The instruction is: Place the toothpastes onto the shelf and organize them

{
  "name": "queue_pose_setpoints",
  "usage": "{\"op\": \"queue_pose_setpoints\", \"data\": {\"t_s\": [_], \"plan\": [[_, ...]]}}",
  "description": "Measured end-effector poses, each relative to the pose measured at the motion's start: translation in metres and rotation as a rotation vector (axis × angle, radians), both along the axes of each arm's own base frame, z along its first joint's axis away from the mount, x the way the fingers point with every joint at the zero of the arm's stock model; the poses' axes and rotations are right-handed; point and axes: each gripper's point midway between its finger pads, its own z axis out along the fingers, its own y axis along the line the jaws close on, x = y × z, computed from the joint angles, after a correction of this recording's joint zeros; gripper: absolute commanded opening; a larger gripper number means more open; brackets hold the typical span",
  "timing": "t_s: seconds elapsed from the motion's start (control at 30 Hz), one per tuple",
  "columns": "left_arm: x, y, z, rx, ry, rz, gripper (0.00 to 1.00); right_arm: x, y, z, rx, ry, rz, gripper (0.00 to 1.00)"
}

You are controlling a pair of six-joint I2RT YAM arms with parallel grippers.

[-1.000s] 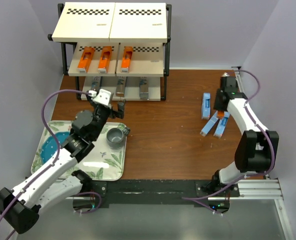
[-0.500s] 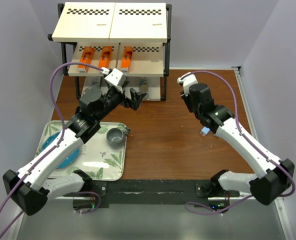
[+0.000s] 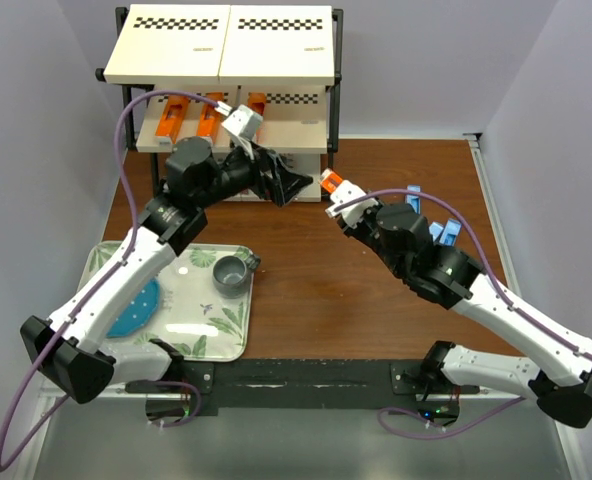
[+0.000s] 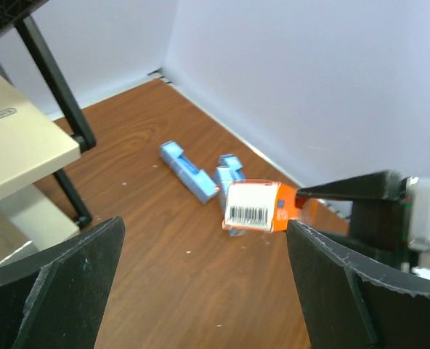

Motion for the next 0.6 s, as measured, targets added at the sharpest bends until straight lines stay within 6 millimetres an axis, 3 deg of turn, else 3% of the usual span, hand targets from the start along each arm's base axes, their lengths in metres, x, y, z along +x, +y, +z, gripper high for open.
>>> {"op": "queue_pose_setpoints", "data": {"t_s": [0.17,0.6], "plan": [[-0.003,0.001,0.006,-0.065,0.076,-0.079,0.98,-0.006,0.006,-0.011,-0.091,-0.016,0.076,0.33],[-0.027,-0.015,-0.012,-0.053,0.182,-0.256,0.96,-0.012,0.016,-0.011,-0.186,-0.051,0.194,0.35]]}}
